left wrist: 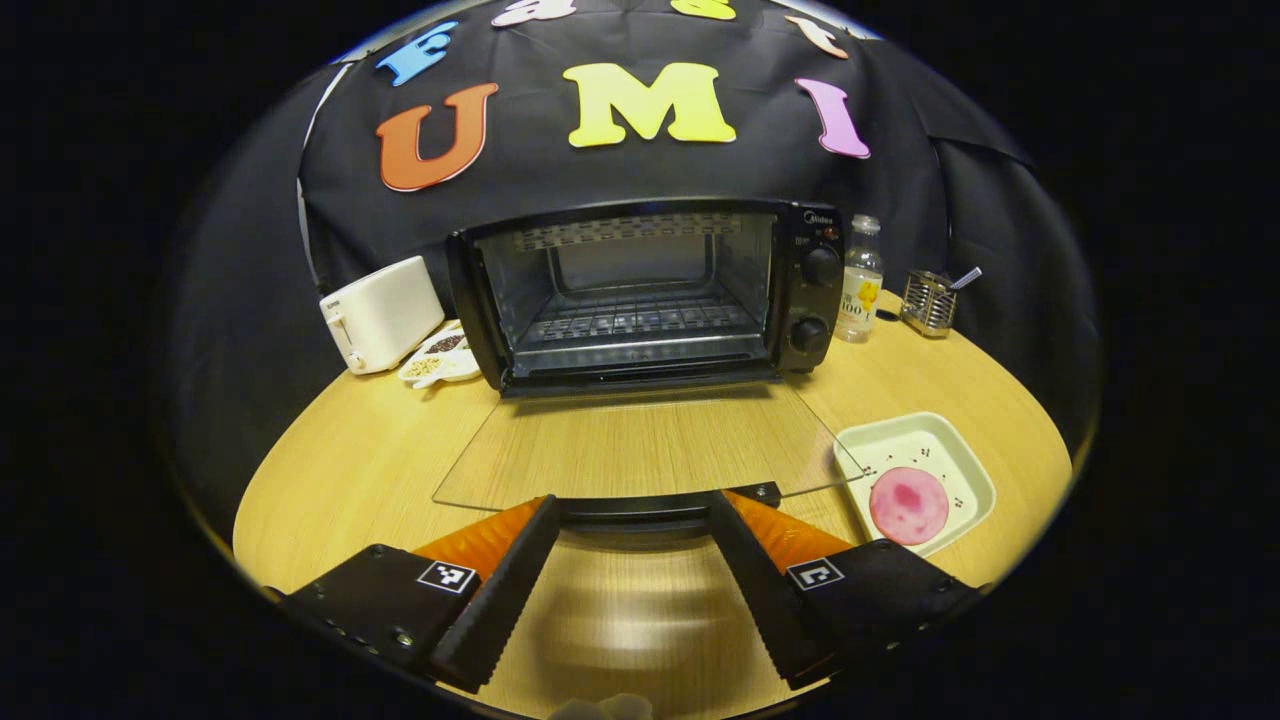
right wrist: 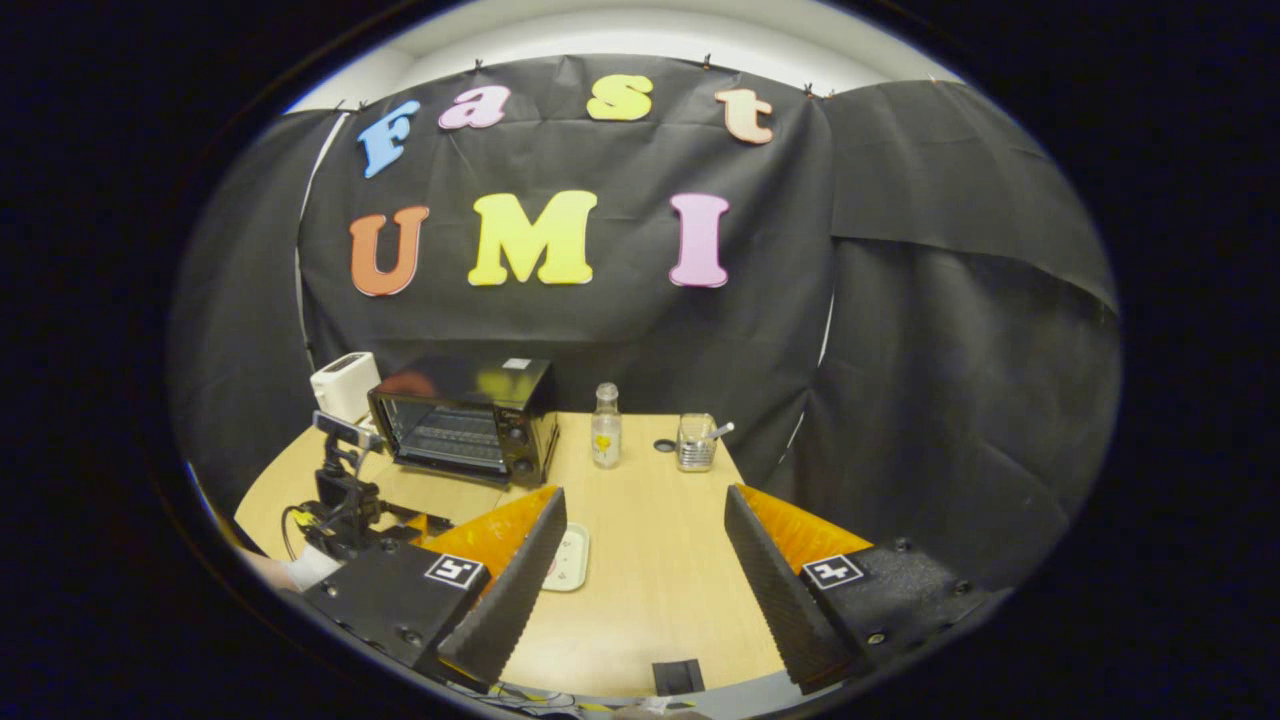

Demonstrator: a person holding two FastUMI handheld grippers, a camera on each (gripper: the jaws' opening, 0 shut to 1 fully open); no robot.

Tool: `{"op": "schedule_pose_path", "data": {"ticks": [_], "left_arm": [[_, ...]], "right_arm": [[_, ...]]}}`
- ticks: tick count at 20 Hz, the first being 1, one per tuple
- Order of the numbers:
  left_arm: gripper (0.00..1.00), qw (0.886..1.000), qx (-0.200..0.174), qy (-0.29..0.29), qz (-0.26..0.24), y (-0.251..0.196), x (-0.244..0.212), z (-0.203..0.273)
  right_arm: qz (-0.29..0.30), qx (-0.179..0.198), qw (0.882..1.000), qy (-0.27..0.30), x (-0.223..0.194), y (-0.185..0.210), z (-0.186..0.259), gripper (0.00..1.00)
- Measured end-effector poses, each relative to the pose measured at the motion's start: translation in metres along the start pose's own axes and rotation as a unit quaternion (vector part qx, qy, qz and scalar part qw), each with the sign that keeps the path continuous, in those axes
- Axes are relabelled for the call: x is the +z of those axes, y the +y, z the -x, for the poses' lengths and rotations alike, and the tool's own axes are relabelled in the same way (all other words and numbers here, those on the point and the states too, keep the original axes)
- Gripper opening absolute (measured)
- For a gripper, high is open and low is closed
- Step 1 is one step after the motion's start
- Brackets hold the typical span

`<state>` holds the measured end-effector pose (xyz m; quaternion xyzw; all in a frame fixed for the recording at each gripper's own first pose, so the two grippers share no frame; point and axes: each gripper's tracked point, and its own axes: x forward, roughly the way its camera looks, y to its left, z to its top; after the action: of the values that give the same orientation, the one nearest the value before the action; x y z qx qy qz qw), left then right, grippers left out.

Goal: Open the electric oven with the left hand, put the food in, and close the electric oven.

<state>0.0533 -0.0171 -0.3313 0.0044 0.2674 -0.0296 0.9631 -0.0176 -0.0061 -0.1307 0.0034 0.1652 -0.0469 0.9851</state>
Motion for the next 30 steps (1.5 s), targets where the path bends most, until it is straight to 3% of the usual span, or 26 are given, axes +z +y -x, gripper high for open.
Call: {"op": "schedule_pose_path", "data": {"ticks": [3, 7, 14, 17, 18, 19, 21, 23, 25, 28, 29, 30], "left_arm": [[0.97, 0.999, 0.002, -0.036, 0.009, 0.011, 0.019, 0.038], [0.97, 0.997, 0.022, -0.079, 0.008, 0.03, 0.057, 0.104], [0.96, 0.987, 0.068, -0.145, 0.006, 0.031, 0.13, 0.202], [0.96, 0.983, 0.092, -0.158, 0.016, 0.026, 0.144, 0.228], [0.96, 0.982, 0.1, -0.162, 0.019, 0.024, 0.149, 0.235], [0.96, 0.98, 0.11, -0.164, 0.023, 0.023, 0.153, 0.241], [0.96, 0.977, 0.132, -0.162, 0.034, 0.022, 0.153, 0.249], [0.96, 0.975, 0.15, -0.157, 0.049, 0.02, 0.149, 0.255], [0.96, 0.973, 0.167, -0.15, 0.059, 0.021, 0.145, 0.262], [0.96, 0.969, 0.192, -0.141, 0.066, 0.025, 0.135, 0.269], [0.96, 0.968, 0.198, -0.14, 0.07, 0.027, 0.133, 0.271], [0.96, 0.966, 0.205, -0.139, 0.076, 0.028, 0.131, 0.273]], "right_arm": [[-0.014, 0.031, 0.998, 0.049, -0.033, 0.007, -0.038, 1.0], [-0.01, 0.076, 0.99, 0.117, -0.085, 0.02, -0.093, 0.91], [-0.06, 0.146, 0.954, 0.255, -0.17, 0.04, -0.164, 0.75], [-0.081, 0.17, 0.937, 0.293, -0.185, 0.053, -0.193, 0.65], [-0.086, 0.178, 0.932, 0.303, -0.189, 0.058, -0.202, 0.56], [-0.089, 0.182, 0.928, 0.314, -0.192, 0.063, -0.21, 0.6], [-0.097, 0.189, 0.915, 0.342, -0.198, 0.07, -0.222, 0.57], [-0.103, 0.193, 0.904, 0.368, -0.207, 0.076, -0.229, 0.42], [-0.109, 0.188, 0.897, 0.384, -0.21, 0.076, -0.235, 0.42], [-0.122, 0.173, 0.882, 0.422, -0.218, 0.078, -0.236, 0.27], [-0.128, 0.163, 0.881, 0.426, -0.215, 0.076, -0.237, 0.18], [-0.13, 0.159, 0.876, 0.437, -0.217, 0.076, -0.238, 0.17]]}}
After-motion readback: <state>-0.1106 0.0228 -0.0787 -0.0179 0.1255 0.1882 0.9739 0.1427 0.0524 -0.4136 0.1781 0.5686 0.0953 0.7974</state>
